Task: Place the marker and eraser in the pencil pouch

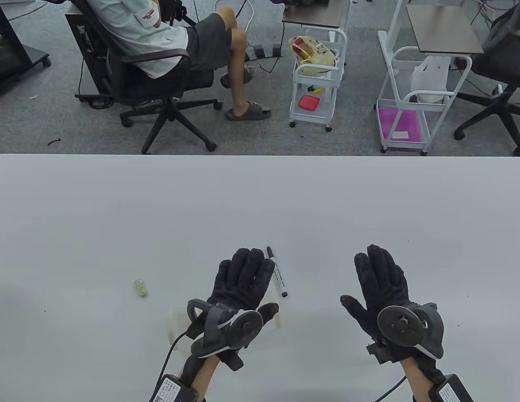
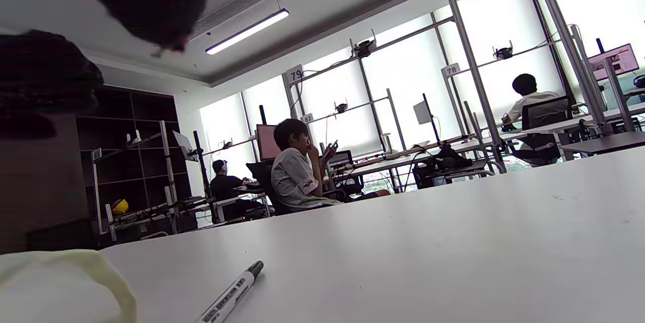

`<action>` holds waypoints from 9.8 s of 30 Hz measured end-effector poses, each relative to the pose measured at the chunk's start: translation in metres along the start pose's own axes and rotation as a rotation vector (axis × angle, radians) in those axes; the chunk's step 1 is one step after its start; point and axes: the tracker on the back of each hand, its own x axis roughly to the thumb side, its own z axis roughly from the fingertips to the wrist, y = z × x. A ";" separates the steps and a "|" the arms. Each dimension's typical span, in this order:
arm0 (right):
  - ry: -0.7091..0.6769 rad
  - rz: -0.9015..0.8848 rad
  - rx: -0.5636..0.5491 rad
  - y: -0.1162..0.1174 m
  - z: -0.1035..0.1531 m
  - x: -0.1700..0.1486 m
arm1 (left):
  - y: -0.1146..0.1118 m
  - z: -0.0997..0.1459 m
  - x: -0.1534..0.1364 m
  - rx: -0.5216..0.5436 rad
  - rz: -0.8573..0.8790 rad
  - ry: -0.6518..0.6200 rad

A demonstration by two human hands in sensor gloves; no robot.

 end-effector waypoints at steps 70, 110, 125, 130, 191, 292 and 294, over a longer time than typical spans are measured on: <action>-0.114 -0.051 -0.131 -0.015 -0.016 0.002 | -0.014 0.003 -0.083 0.033 0.805 0.415; -0.167 0.007 -0.203 -0.018 -0.002 0.074 | -0.036 -0.005 -0.010 0.040 0.909 0.019; -0.061 -0.250 -0.089 -0.009 -0.009 0.078 | -0.027 -0.001 0.030 0.038 0.717 -0.153; -0.026 -0.382 -0.056 -0.009 -0.010 0.078 | -0.031 -0.002 0.035 0.005 0.773 -0.150; 0.357 -0.337 0.159 0.027 -0.021 -0.053 | -0.021 -0.004 -0.071 0.269 1.229 0.267; -0.053 -0.014 -0.199 -0.017 -0.028 0.040 | -0.050 -0.005 -0.074 0.079 1.218 0.237; -0.070 -0.058 -0.182 -0.018 -0.027 0.034 | -0.050 -0.005 -0.075 0.081 1.214 0.238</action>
